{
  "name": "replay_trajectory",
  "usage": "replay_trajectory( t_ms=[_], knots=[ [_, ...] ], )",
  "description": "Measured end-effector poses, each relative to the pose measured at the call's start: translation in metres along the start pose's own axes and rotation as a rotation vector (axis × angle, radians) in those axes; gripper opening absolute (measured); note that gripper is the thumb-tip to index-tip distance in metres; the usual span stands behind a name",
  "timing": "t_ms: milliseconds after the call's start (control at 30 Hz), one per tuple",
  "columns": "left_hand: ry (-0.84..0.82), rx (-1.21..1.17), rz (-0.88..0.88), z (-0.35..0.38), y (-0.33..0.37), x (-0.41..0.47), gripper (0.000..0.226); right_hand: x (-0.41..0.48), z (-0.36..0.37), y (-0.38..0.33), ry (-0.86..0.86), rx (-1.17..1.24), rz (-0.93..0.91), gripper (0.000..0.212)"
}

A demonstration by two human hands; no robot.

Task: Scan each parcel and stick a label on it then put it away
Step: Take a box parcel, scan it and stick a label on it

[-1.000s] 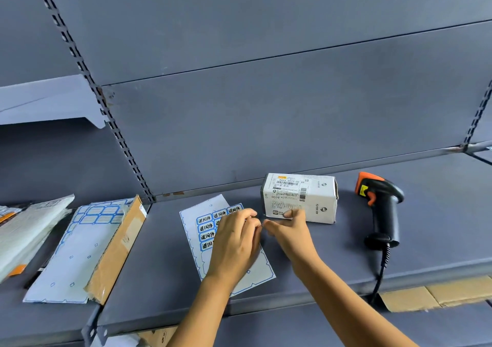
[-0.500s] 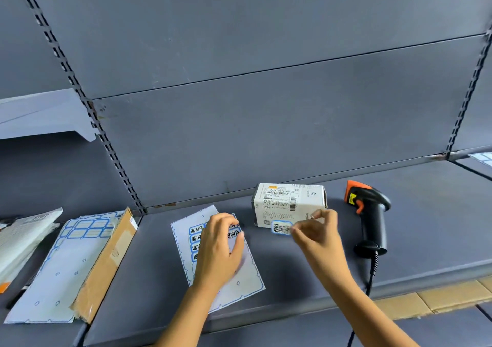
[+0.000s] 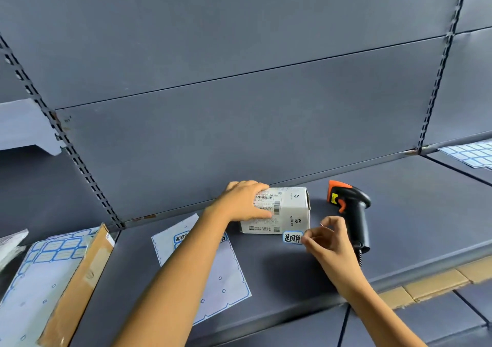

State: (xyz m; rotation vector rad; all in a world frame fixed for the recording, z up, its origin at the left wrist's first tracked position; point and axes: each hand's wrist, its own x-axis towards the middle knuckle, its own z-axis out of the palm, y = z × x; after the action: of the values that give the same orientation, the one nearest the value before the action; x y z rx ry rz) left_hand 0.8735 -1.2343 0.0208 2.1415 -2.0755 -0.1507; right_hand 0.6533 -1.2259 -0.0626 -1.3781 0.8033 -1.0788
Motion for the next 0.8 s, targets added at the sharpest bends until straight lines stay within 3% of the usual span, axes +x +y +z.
replay_trajectory(
  t_ms=[200, 600, 800],
  knots=[
    [-0.028, -0.437, -0.131, -0.001, -0.014, -0.006, 0.057, 0.001, 0.001, 0.003, 0.018, 0.019, -0.017, 0.037],
    [-0.110, -0.703, -0.233, -0.005, -0.030, -0.045, 0.029, 0.004, 0.002, 0.001, 0.085, 0.184, -0.041, 0.035],
    [-0.136, -0.660, -0.243, -0.010, -0.022, -0.045, 0.014, 0.010, 0.005, -0.006, 0.051, 0.121, -0.097, 0.036]
  ],
)
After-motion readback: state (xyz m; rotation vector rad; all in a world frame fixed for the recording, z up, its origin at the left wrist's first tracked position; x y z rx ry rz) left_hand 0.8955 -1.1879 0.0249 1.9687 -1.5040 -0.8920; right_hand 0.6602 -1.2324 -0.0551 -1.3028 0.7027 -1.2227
